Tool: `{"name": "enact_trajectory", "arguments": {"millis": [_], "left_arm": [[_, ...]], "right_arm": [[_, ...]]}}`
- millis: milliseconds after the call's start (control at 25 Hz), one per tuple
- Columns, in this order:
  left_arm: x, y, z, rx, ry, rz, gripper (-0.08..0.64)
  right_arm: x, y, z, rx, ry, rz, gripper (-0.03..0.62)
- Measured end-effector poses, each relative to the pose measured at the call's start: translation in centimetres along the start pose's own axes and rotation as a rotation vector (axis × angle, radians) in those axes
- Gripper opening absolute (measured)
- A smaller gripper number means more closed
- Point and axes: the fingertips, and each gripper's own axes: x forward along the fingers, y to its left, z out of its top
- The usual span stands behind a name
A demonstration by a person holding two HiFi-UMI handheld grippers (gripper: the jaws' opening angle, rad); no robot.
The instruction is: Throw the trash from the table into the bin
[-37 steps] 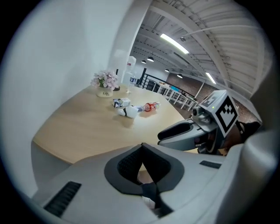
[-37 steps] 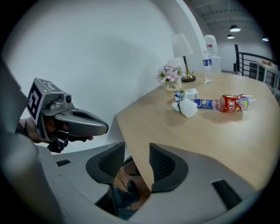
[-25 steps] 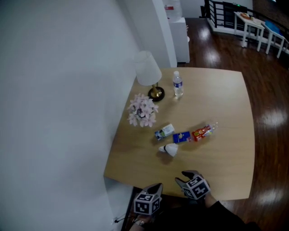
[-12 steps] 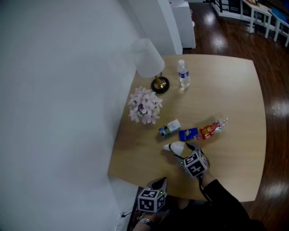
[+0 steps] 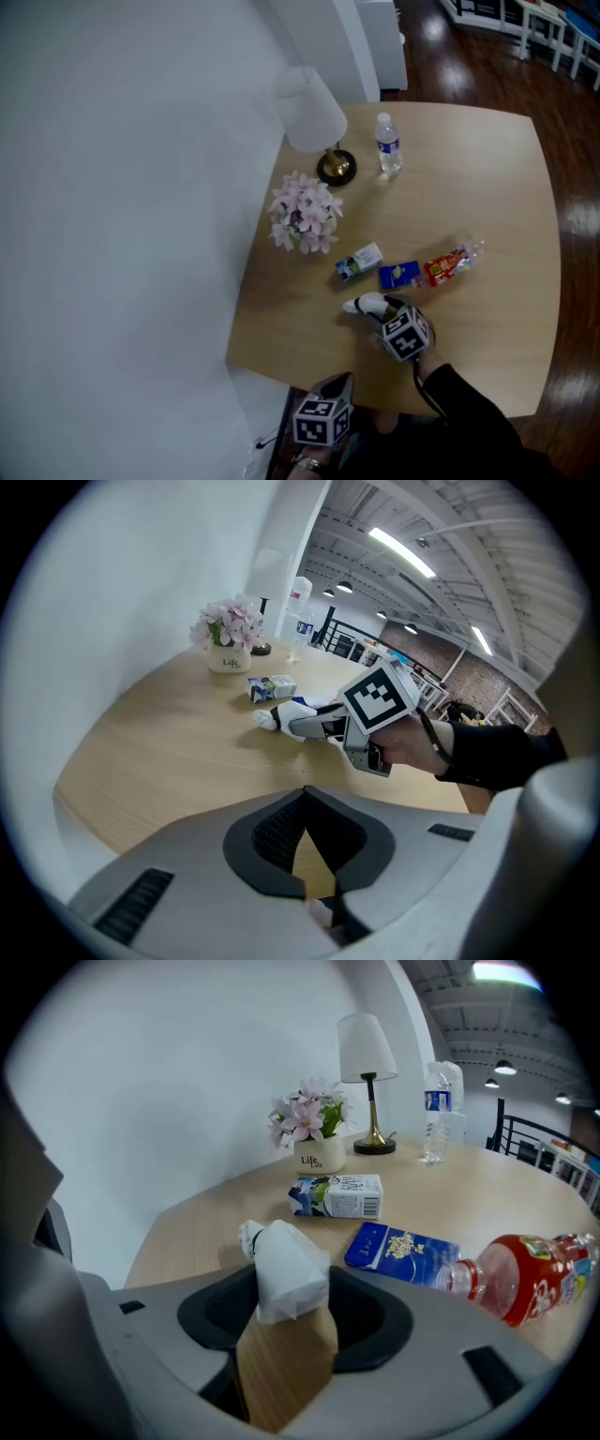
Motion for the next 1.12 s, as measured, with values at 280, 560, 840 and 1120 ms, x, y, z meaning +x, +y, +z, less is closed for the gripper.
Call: {"name": "enact_trajectory", "arguments": {"millis": [280,560,840,1120], "left_arm": [[-0.9,0.6,-0.2,-0.010,-0.022,0.005,0.005],[-3.1,1.5,-0.5,-0.020,-0.077,0.028,0.005],[-7.0,2.9,-2.0,-0.070,-0.153,0.058,0.005],[-8.9,4.1,-4.7,-0.125,-0.170,0.085,0.005]], "right_arm": [[-1.0,0.4,-0.6,0.009,-0.007,-0.015,0.132],[-5.3,3.6,-0.2,-0.010,-0.039,0.021,0.086],[-10.4,9.7,0.3,-0.045,-0.097,0.113,0.084],[-11.1,13.1,-1.2,-0.072,-0.068,0.156,0.084]]}}
